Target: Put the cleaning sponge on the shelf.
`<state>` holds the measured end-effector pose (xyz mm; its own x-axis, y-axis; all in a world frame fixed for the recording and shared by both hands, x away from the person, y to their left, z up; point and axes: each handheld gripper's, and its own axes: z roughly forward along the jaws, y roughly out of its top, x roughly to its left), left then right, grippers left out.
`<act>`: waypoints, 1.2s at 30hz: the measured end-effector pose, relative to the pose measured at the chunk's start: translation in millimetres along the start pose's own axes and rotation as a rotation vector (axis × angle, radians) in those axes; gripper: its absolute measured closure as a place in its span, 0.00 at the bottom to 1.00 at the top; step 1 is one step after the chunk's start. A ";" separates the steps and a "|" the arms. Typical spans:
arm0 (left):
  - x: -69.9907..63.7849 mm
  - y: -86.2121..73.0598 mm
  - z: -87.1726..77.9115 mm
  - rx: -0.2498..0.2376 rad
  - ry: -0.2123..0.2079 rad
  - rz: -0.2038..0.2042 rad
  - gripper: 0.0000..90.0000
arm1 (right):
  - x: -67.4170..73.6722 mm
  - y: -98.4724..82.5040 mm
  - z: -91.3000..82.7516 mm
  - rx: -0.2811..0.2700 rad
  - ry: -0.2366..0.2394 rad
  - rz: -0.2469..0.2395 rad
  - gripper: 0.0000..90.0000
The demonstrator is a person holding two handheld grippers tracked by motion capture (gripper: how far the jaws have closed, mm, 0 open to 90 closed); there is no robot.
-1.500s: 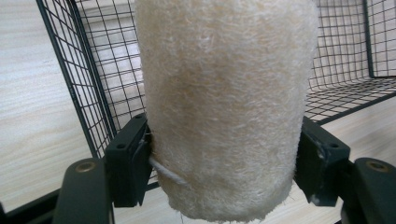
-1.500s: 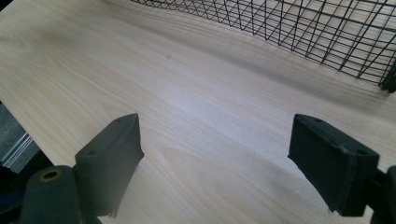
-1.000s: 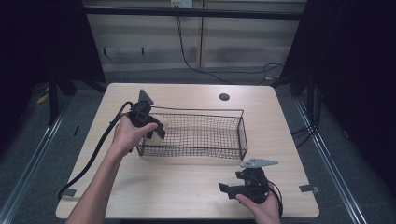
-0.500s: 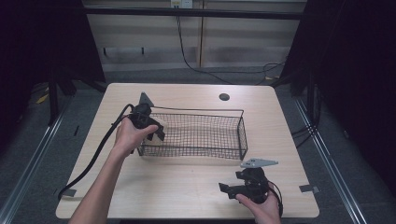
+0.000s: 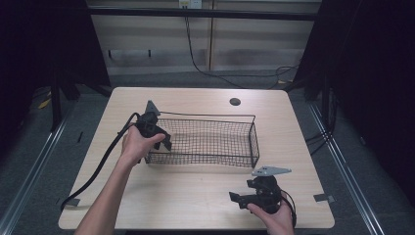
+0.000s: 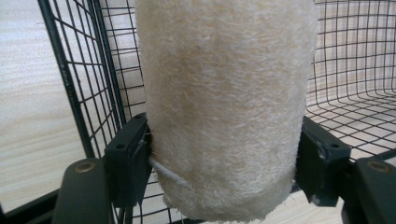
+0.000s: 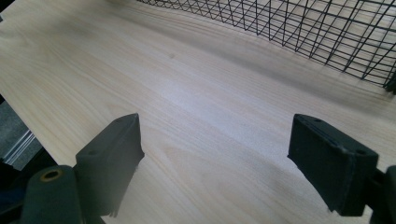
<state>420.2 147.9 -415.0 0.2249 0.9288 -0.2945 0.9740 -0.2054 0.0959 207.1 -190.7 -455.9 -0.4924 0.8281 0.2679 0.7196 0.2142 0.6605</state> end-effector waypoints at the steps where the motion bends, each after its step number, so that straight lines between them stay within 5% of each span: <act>1: -0.7 -0.1 1.4 0.002 0.004 -0.006 0.34 | -0.1 0.0 0.0 0.000 0.001 0.000 0.19; 23: -2.6 0.2 7.6 0.028 0.011 -0.024 0.31 | -0.8 0.0 -0.8 -0.004 -0.001 -0.001 0.19; 36: -2.0 -1.4 1.3 0.018 -0.016 0.020 0.27 | -0.9 0.0 -1.2 -0.007 -0.001 -0.002 0.19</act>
<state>418.4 145.9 -415.8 0.2446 0.9193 -0.3082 0.9696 -0.2295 0.0849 207.0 -192.1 -455.3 -0.4930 0.8285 0.2657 0.7154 0.2123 0.6656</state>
